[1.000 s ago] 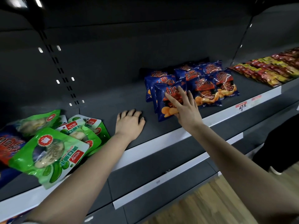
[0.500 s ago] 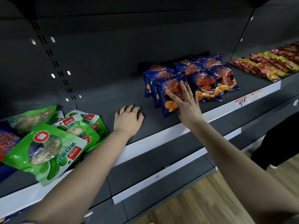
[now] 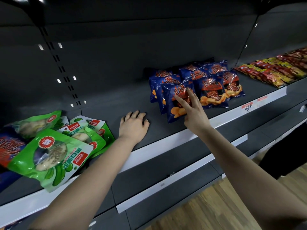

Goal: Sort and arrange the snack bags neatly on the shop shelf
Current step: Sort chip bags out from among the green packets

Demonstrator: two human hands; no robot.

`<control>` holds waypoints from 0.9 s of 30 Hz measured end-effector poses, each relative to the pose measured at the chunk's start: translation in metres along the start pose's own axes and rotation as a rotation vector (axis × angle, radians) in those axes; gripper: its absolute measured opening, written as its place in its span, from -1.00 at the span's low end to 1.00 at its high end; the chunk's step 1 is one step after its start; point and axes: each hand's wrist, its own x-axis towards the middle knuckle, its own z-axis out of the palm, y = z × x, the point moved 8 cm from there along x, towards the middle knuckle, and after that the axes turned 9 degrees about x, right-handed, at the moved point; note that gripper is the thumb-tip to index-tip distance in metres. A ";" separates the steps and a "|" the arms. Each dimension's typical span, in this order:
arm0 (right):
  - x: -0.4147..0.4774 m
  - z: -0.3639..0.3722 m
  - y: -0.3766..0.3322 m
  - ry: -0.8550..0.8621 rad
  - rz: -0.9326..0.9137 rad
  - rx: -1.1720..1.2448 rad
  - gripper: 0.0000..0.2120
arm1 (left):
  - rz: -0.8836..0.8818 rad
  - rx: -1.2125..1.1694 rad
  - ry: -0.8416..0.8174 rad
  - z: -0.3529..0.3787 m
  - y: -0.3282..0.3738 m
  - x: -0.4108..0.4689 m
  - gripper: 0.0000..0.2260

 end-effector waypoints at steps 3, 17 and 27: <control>-0.001 0.001 0.003 -0.010 0.018 0.015 -0.11 | -0.001 -0.008 -0.003 0.000 -0.001 0.000 -0.59; -0.008 -0.010 -0.007 0.156 -0.060 -0.079 -0.13 | -0.003 -0.027 0.024 0.002 -0.002 0.002 -0.61; -0.003 -0.021 -0.054 0.285 -0.279 -0.008 -0.38 | 0.004 -0.005 0.010 -0.004 0.001 0.002 -0.60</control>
